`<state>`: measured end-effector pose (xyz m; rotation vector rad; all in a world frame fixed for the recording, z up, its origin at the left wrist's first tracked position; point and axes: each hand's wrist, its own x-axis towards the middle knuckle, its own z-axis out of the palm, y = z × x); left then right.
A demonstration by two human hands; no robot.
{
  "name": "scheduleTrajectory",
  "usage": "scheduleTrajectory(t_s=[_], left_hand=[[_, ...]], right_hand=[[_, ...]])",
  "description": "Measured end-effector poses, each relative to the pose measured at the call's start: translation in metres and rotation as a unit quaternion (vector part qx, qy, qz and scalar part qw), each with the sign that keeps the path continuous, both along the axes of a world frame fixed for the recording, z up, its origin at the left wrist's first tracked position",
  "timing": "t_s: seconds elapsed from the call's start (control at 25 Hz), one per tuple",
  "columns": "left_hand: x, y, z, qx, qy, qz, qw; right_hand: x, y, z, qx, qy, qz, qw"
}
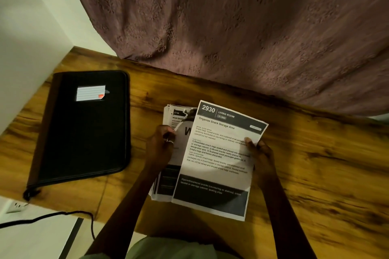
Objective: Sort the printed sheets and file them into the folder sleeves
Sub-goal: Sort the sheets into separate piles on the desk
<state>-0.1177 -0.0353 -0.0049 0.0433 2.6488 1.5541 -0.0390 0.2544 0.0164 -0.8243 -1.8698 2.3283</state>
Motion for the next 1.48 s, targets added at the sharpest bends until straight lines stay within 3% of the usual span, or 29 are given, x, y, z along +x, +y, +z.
scheduleTrajectory(t_s=[0.16,0.36,0.44,0.56,0.76,0.92,1.08,1.16,1.28,1.48], left_hand=[[0.010,-0.010,0.024,0.208,-0.086,0.045,0.973],[0.013,-0.017,0.042,0.294,-0.145,0.067,0.942],[0.016,-0.016,0.045,0.282,-0.119,0.037,0.951],[0.024,-0.015,0.040,0.234,-0.125,-0.006,0.964],[0.027,-0.013,0.039,0.286,-0.226,0.018,0.931],[0.031,-0.008,0.037,0.247,-0.228,-0.011,0.942],[0.029,-0.026,0.036,0.273,-0.190,0.032,0.942],[0.024,-0.050,0.036,0.282,-0.153,0.067,0.945],[0.017,-0.089,0.035,0.279,-0.140,0.127,0.942],[0.017,-0.119,0.035,0.255,-0.137,0.129,0.949]], right_hand=[[0.000,-0.003,0.008,-0.071,-0.013,0.014,0.997],[-0.011,-0.023,0.021,-0.152,0.001,0.050,0.987],[-0.020,-0.032,0.023,-0.143,0.001,0.052,0.988],[-0.030,-0.042,0.024,-0.057,-0.052,0.019,0.997],[-0.043,-0.052,0.015,0.161,-0.104,0.035,0.981],[-0.049,-0.068,0.016,0.238,-0.051,0.044,0.969],[-0.051,-0.068,0.008,0.272,-0.031,0.025,0.961],[-0.051,-0.056,0.002,0.344,-0.073,-0.003,0.936],[-0.047,-0.046,-0.012,0.485,-0.111,0.042,0.866],[-0.042,-0.061,-0.033,0.388,-0.166,0.066,0.904]])
